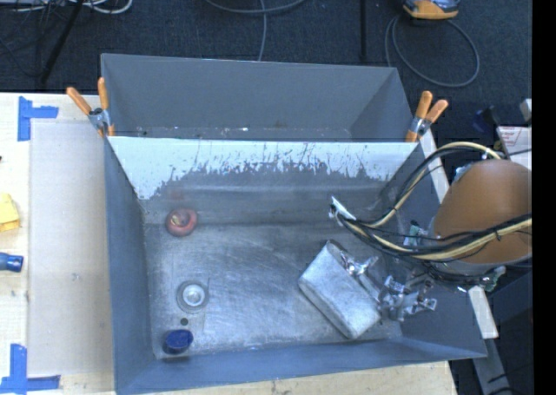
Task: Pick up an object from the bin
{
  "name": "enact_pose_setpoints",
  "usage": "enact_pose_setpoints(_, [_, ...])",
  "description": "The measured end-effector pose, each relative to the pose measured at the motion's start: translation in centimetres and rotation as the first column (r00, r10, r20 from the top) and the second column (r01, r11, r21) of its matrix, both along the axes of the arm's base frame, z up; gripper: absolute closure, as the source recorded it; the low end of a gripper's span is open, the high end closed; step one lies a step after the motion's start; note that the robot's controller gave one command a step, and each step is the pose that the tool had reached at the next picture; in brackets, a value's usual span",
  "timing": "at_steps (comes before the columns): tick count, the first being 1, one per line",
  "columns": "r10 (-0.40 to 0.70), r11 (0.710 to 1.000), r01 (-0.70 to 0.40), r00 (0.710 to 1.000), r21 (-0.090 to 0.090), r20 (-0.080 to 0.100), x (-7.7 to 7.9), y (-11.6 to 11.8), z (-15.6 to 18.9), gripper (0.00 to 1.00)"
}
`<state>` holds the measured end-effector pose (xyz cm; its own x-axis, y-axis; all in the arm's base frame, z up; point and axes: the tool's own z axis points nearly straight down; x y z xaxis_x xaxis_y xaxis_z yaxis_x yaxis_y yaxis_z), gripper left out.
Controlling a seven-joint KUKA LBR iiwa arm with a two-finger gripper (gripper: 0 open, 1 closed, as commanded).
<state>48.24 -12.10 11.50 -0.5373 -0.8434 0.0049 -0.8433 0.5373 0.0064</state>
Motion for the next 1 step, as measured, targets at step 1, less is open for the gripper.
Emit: enact_pose_setpoints(1, [-0.076, 0.997, 0.076, 0.997, 0.004, 0.010, 3.38, 3.81, 2.07, 1.00])
